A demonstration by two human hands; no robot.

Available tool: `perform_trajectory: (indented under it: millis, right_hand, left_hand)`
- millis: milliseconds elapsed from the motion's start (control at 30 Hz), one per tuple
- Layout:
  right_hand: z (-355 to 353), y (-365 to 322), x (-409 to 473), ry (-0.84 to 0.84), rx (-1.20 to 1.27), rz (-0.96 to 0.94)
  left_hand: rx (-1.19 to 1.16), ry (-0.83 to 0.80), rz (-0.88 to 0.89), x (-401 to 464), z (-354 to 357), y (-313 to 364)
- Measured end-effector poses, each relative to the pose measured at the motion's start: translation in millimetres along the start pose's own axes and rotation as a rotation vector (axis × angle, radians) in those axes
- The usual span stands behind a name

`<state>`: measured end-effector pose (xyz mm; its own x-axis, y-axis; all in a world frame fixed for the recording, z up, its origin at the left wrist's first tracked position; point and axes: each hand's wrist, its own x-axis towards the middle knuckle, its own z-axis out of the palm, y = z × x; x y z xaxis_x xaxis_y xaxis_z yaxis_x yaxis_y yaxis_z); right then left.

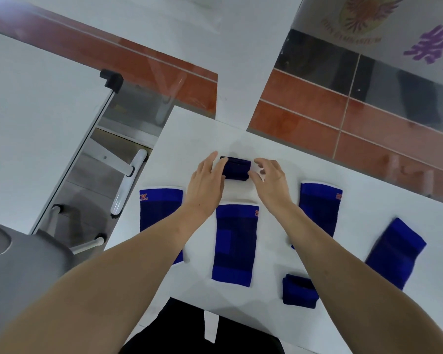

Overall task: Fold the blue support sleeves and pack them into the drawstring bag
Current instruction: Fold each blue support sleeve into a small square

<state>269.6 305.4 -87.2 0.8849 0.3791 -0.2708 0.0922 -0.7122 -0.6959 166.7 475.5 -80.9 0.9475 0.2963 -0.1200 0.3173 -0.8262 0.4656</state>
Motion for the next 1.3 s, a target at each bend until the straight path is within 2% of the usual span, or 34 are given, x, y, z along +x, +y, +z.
perform_trajectory:
  millis: [100, 433, 567, 733, 967, 1133, 1300]
  right_hand:
    - [-3.0, 3.1, -24.4, 0.033, -0.034, -0.023]
    - [17.6, 24.1, -124.6, 0.038, -0.071, 0.062]
    - [27.9, 24.8, -146.3, 0.03, -0.054, 0.209]
    - [34.7, 20.4, -157.1, 0.102, 0.093, 0.353]
    - [29.4, 15.3, -153.5, 0.077, 0.378, 0.514]
    - [24.8, 22.0, -153.7, 0.028, 0.439, 0.581]
    - [11.3, 14.7, -159.5, -0.029, 0.433, 0.501]
  left_hand:
    - [-0.002, 0.026, -0.022, -18.4, -0.5, 3.7]
    - [0.015, -0.097, -0.058, -97.7, 12.2, 3.4]
    - [0.049, -0.193, -0.083, -123.5, 20.7, 5.5]
    - [0.021, -0.257, -0.132, -133.4, 29.9, 12.4]
    - [-0.075, -0.315, -0.194, -133.5, 29.3, 19.0]
    - [-0.175, -0.313, -0.262, -144.6, 31.5, 29.1]
    - [-0.251, -0.193, -0.273, -152.6, 28.1, 42.9]
